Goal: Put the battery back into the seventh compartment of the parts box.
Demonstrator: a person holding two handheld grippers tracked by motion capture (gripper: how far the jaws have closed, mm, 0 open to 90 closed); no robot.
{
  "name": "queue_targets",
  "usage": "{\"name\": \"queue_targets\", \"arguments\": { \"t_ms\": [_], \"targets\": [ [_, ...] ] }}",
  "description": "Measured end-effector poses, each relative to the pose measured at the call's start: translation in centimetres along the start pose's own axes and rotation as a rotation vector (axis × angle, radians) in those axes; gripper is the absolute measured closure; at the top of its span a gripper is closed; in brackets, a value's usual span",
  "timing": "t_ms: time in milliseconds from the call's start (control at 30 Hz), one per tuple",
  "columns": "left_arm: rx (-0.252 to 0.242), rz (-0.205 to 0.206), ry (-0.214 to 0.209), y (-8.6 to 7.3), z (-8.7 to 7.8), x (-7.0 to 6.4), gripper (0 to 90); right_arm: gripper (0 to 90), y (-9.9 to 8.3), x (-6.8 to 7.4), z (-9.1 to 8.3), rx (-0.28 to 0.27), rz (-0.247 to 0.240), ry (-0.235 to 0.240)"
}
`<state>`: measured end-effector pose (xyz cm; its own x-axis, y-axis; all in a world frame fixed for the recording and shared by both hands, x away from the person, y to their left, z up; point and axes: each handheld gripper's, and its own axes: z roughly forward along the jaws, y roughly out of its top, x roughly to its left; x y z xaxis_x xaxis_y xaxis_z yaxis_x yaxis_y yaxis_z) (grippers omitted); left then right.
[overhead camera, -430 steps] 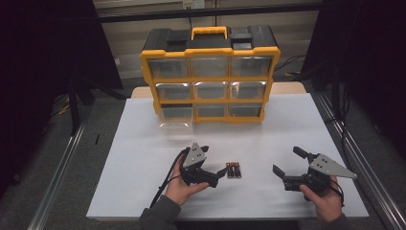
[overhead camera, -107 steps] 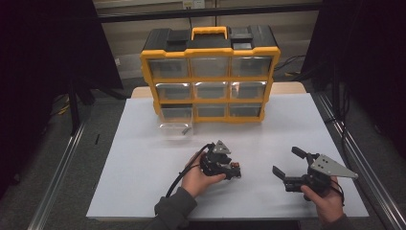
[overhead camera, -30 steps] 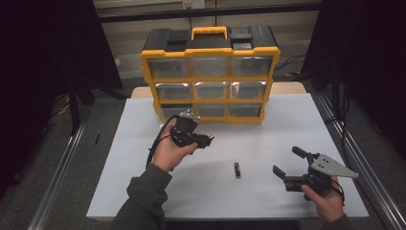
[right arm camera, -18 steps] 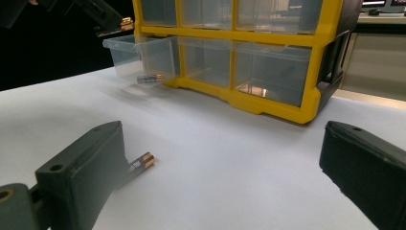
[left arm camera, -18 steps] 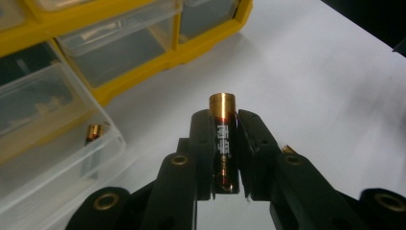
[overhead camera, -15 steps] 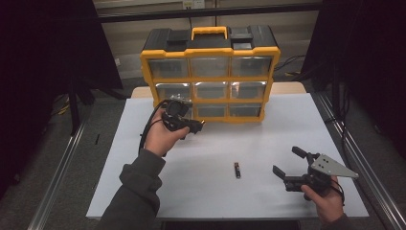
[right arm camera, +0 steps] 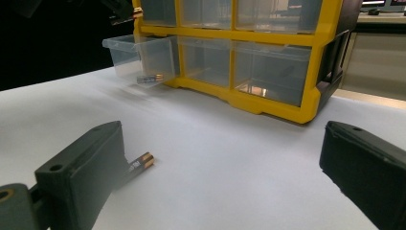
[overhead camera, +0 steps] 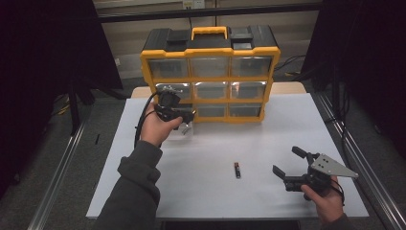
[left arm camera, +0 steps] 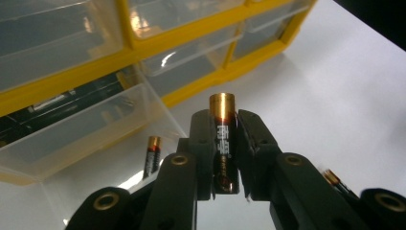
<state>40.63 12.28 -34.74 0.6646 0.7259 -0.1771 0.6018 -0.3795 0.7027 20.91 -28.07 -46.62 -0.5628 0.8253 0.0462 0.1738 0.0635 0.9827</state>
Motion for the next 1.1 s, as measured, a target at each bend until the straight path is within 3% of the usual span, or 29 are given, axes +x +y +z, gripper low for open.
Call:
{"name": "queue_targets", "arguments": {
  "t_ms": [233,433,500,567,933,1000,1100],
  "targets": [
    [0.019,-0.038,0.059,-0.2,1.0,1.9,77.4,1.7,0.0,0.0,0.0,-0.004,0.003,-0.002],
    [0.028,-0.050,0.076,-0.1,1.5,2.9,77.3,1.7,0.0,0.0,0.0,-0.003,0.001,0.001],
    [0.017,-0.072,0.088,-0.2,1.8,3.1,77.3,1.7,0.0,0.0,0.0,-0.004,0.004,-0.001],
    [0.050,-0.045,0.099,-0.2,2.0,3.6,77.3,1.7,0.0,0.0,0.0,-0.004,0.001,0.000],
    [0.061,-0.058,0.114,-0.6,3.4,4.3,77.1,1.7,0.0,0.0,0.0,-0.005,0.002,0.004],
    [0.052,-0.061,0.096,-0.8,3.5,4.4,71.3,1.7,0.0,0.0,0.0,-0.006,0.004,0.005],
    [0.055,-0.042,0.101,-0.9,3.1,4.2,64.4,1.7,0.0,0.0,-0.1,-0.007,0.002,0.003]
  ]
}}
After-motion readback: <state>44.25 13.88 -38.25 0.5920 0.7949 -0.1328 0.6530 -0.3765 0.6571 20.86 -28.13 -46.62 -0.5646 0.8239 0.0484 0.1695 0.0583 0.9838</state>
